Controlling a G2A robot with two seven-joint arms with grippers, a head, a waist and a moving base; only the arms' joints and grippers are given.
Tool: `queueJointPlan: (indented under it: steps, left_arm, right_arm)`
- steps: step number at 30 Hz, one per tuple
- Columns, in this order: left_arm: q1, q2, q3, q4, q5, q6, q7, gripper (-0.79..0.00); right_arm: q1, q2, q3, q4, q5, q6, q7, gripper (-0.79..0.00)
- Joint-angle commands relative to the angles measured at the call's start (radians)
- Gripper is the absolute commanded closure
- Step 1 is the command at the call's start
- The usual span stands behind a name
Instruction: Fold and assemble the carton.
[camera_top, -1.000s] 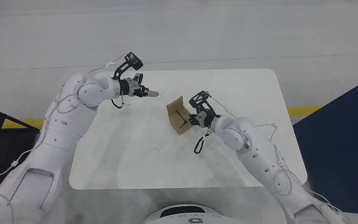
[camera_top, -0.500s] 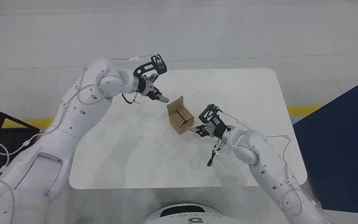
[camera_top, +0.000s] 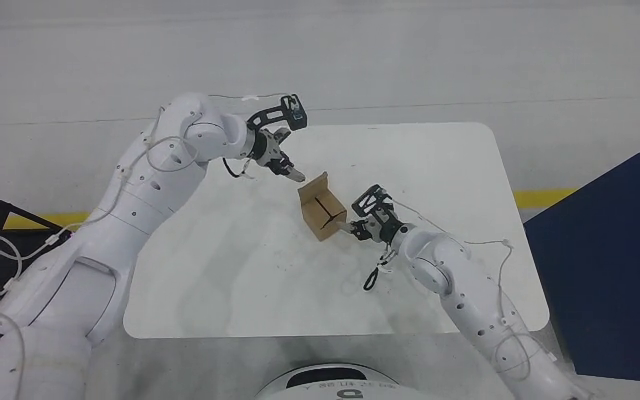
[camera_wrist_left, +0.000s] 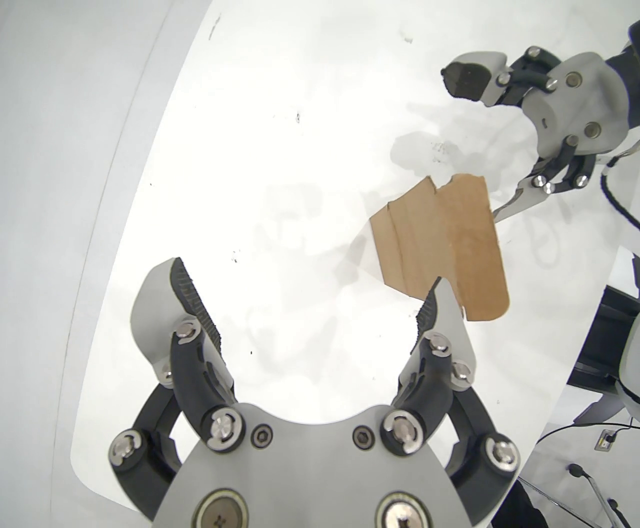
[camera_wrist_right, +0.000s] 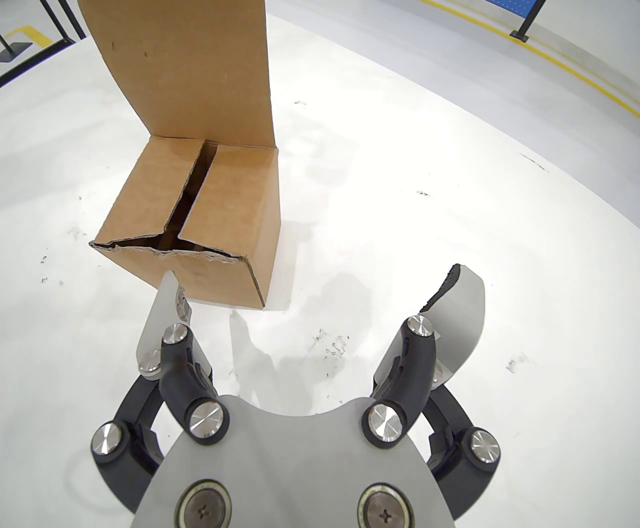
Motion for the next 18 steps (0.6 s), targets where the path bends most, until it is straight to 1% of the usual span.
queueJointPlan:
  steps: [1, 4, 5, 6, 7, 8, 9, 10, 11, 12, 13, 14, 15, 18]
  left_arm:
    - [0.0, 0.0, 0.0, 0.0, 0.0, 0.0, 0.0, -0.785]
    - [0.0, 0.0, 0.0, 0.0, 0.0, 0.0, 0.0, -0.785]
    - [0.0, 0.0, -0.007, -0.008, -0.009, 0.003, 0.022, -0.785]
    - [0.004, 0.001, -0.026, -0.022, -0.024, 0.007, 0.076, -0.785]
    - [0.023, 0.005, -0.063, -0.027, -0.069, -0.006, 0.184, -0.785]
    - [0.05, 0.011, -0.094, -0.012, -0.093, -0.029, 0.268, -0.785]
    - [0.074, 0.017, -0.114, 0.002, -0.097, -0.057, 0.324, -0.785]
    - [0.102, 0.021, -0.124, 0.006, -0.108, -0.088, 0.369, -0.785]
    - [0.131, 0.023, -0.13, 0.015, -0.129, -0.144, 0.415, -0.785]
    - [0.163, 0.024, -0.138, 0.038, -0.164, -0.205, 0.472, -0.785]
    - [0.193, 0.024, -0.147, 0.069, -0.199, -0.267, 0.532, -0.785]
    - [0.216, 0.023, -0.15, 0.088, -0.217, -0.275, 0.583, -0.785]
    - [0.237, 0.022, -0.147, 0.097, -0.216, -0.275, 0.626, -0.785]
    - [0.288, 0.024, -0.14, 0.135, -0.165, -0.275, 0.76, -0.785]
  right_arm:
    - [0.0, 0.0, 0.0, 0.0, 0.0, 0.0, 0.0, -0.785]
    - [0.0, 0.0, 0.0, 0.0, 0.0, 0.0, 0.0, -0.785]
    - [0.0, 0.0, 0.0, 0.0, 0.0, 0.0, 0.0, -0.785]
    - [-0.002, -0.001, 0.001, -0.001, 0.017, -0.008, -0.023, -0.785]
    - [-0.002, -0.001, 0.006, 0.002, 0.041, -0.05, -0.08, -0.785]
    - [-0.004, 0.002, 0.021, 0.011, 0.049, -0.088, -0.149, -0.785]
    - [-0.011, 0.005, 0.034, 0.022, 0.04, -0.125, -0.226, -0.785]
    - [-0.019, 0.01, 0.039, 0.025, 0.014, -0.187, -0.308, -0.785]
    - [-0.026, 0.015, 0.049, 0.038, -0.02, -0.242, -0.386, -0.785]
    - [-0.035, 0.019, 0.064, 0.052, -0.062, -0.242, -0.457, -0.785]
    - [-0.046, 0.021, 0.061, 0.059, -0.093, -0.265, -0.521, -0.785]
    - [-0.048, 0.024, 0.064, 0.07, -0.122, -0.285, -0.571, -0.785]
    - [-0.05, 0.026, 0.068, 0.082, -0.151, -0.275, -0.61, -0.785]
    - [-0.049, 0.028, 0.068, 0.113, -0.202, -0.269, -0.679, -0.785]
